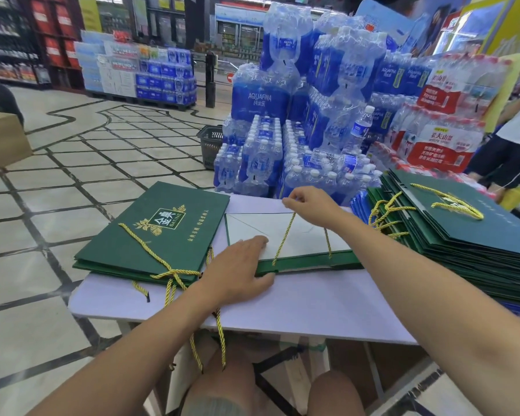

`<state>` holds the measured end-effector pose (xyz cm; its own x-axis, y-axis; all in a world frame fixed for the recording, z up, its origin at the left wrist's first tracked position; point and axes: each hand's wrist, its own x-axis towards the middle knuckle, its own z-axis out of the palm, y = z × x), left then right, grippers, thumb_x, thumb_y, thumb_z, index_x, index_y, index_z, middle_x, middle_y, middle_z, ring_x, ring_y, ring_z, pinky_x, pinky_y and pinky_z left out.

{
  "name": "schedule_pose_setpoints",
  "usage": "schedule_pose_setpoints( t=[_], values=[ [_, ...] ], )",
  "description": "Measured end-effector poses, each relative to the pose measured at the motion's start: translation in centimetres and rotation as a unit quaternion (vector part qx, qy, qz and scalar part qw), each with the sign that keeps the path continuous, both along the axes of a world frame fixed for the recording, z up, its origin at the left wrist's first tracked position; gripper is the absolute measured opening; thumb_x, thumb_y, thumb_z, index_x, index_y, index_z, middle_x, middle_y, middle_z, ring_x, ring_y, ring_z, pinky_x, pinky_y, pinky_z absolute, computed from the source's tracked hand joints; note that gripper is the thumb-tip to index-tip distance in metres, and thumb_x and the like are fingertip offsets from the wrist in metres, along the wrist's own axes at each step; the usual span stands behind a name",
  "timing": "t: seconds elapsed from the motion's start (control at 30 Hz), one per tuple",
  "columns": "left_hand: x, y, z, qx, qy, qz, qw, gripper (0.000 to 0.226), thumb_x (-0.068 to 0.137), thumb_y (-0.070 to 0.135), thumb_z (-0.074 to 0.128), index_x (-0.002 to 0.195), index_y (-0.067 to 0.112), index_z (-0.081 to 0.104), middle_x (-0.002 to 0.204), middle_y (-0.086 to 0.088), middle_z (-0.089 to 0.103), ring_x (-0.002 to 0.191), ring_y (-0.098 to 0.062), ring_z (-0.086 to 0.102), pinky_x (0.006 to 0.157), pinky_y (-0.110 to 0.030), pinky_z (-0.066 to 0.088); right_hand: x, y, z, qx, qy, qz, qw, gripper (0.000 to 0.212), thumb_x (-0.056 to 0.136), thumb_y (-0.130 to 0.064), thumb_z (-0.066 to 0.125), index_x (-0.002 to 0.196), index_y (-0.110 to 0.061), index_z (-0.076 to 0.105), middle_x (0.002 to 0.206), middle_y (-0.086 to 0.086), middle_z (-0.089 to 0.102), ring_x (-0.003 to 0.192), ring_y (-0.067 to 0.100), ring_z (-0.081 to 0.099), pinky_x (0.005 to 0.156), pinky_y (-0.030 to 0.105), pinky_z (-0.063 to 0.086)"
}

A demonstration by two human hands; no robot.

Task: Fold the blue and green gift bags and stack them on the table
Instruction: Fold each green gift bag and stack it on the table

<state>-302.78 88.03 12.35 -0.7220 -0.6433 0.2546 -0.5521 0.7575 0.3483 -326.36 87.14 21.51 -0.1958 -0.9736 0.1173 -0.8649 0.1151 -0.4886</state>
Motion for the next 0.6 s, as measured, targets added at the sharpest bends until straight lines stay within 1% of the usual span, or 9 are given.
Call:
schedule_pose_setpoints(
  t=[0.1,0.2,0.27,0.33,0.4,0.43,0.47,0.53,0.6],
  values=[
    [0.0,-0.5,-0.2,0.002,-0.006,-0.011,1.0,0.077,0.091,0.064,0.059,0.152,0.026,0.031,0.152,0.009,0.047,0.136,-0.014,0.046,0.108,-0.031,0.038,-0.6,-1.8,-2.5,0.0,0.05,-0.038,0.998,0.035,0.099,-0.055,0.054,0.089,-0.024,0.068,0.083,-0.011,0.061,0.083,0.016,0.06,0.068,0.034,0.044],
    [0.2,-1.2,-0.8,0.01,-0.011,-0.012,1.0,0.075,0.092,0.066,0.058,0.152,0.029,0.031,0.154,0.013,0.044,0.139,-0.01,0.042,0.109,-0.029,0.037,-0.9,-2.5,-4.5,0.016,0.08,-0.064,0.995,0.036,0.098,-0.059,0.051,0.09,-0.028,0.067,0.088,-0.01,0.064,0.087,0.017,0.061,0.068,0.033,0.043],
    [0.1,-1.4,-0.9,0.019,-0.018,-0.013,1.0,0.075,0.093,0.066,0.058,0.153,0.031,0.031,0.156,0.013,0.042,0.14,-0.009,0.041,0.11,-0.029,0.037,-1.2,-2.5,-5.2,0.032,0.073,-0.056,0.995,0.038,0.099,-0.059,0.05,0.088,-0.027,0.068,0.087,-0.01,0.066,0.085,0.017,0.061,0.069,0.034,0.044],
    [-0.1,-1.4,-0.7,0.026,-0.028,-0.018,0.999,0.074,0.094,0.064,0.058,0.155,0.031,0.031,0.156,0.012,0.042,0.141,-0.011,0.041,0.112,-0.031,0.037,-1.4,-2.1,-4.9,0.041,0.046,-0.031,0.998,0.04,0.101,-0.056,0.05,0.087,-0.024,0.071,0.087,-0.007,0.067,0.085,0.019,0.062,0.07,0.036,0.047],
    [-0.4,-1.4,-0.2,0.013,-0.046,-0.027,0.998,0.071,0.095,0.062,0.057,0.153,0.031,0.032,0.151,0.009,0.047,0.138,-0.014,0.045,0.11,-0.035,0.042,-1.4,-1.1,-4.0,0.038,0.029,0.011,0.999,0.042,0.1,-0.057,0.051,0.096,-0.021,0.073,0.101,-0.004,0.071,0.093,0.018,0.064,0.082,0.04,0.052],
    [-0.5,-1.4,0.1,0.001,-0.057,-0.03,0.998,0.067,0.096,0.062,0.056,0.151,0.031,0.034,0.146,0.007,0.05,0.134,-0.015,0.049,0.106,-0.038,0.045,-1.3,-0.1,-3.5,0.04,0.027,0.035,0.998,0.042,0.098,-0.061,0.052,0.105,-0.025,0.073,0.112,-0.007,0.07,0.101,0.015,0.063,0.09,0.039,0.051],
    [-0.7,-1.4,0.5,-0.01,-0.069,-0.031,0.997,0.063,0.096,0.061,0.055,0.149,0.031,0.036,0.142,0.006,0.054,0.13,-0.016,0.052,0.101,-0.039,0.048,-1.1,1.1,-3.0,0.044,0.032,0.059,0.997,0.044,0.095,-0.066,0.053,0.114,-0.03,0.07,0.123,-0.011,0.066,0.11,0.01,0.059,0.097,0.036,0.047],
    [-1.0,-1.3,1.6,-0.041,-0.09,-0.034,0.994,0.052,0.099,0.059,0.051,0.141,0.031,0.042,0.132,0.004,0.06,0.121,-0.02,0.058,0.092,-0.04,0.051,-1.0,4.0,-2.4,0.041,0.07,0.105,0.991,0.053,0.09,-0.071,0.057,0.13,-0.038,0.062,0.137,-0.017,0.057,0.125,0.005,0.048,0.107,0.031,0.038],
    [-1.3,-1.3,2.9,-0.086,-0.095,-0.038,0.991,0.04,0.103,0.054,0.047,0.134,0.029,0.048,0.124,0.002,0.065,0.112,-0.023,0.062,0.083,-0.04,0.051,-1.4,7.0,-2.4,0.006,0.153,0.146,0.977,0.068,0.084,-0.074,0.061,0.141,-0.038,0.053,0.144,-0.017,0.052,0.133,0.004,0.043,0.112,0.028,0.034]
  ],
)
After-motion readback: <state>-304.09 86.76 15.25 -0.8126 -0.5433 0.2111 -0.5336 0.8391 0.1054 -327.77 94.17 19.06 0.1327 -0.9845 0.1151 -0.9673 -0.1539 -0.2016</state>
